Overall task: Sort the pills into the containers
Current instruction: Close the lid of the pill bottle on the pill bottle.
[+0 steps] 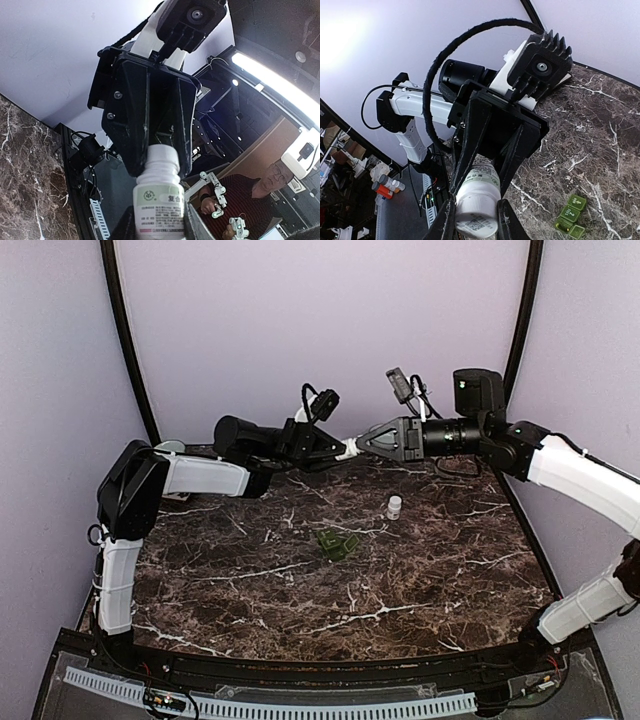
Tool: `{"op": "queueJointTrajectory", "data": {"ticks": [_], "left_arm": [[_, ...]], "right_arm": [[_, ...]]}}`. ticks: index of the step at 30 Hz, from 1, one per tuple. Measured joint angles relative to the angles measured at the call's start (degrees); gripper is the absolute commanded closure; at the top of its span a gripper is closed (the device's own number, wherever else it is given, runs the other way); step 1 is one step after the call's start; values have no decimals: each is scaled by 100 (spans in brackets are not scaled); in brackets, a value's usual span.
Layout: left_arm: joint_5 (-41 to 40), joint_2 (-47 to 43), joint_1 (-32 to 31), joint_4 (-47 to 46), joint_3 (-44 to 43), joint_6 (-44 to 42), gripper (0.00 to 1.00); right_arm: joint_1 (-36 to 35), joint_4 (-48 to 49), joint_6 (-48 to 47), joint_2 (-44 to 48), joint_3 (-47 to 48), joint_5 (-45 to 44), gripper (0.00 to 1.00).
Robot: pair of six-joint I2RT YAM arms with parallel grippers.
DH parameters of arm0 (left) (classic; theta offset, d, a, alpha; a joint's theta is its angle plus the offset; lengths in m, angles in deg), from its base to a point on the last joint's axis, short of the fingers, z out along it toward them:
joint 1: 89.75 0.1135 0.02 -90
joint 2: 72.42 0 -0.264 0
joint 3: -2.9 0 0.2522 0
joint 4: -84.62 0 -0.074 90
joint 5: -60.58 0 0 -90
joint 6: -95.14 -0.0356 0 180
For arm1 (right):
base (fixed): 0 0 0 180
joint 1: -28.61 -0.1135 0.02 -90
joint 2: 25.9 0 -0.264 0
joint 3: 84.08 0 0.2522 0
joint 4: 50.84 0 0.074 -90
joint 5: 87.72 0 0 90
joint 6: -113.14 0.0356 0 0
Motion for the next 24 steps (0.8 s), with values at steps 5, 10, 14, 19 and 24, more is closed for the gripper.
{"op": "queueJointTrajectory", "data": {"ticks": [5,10,14,19,24], "left_arm": [[114,2,2,20,-55,-168,100],[195,2,2,105,-85,-417,100],[234,2,2,474,-85,-935,100],[304,-116,13,1526,-87,-2098,100],[278,-404,57,3093,-87,-3539,100]], "right_arm": [[0,28,256,-28,0,70,100],[0,61,431,-50,2,101,100],[11,26,540,-76,4,24,100],[61,-254,664,-190,133,-184,100],[96,-529,787,-319,391,-350,100]]}}
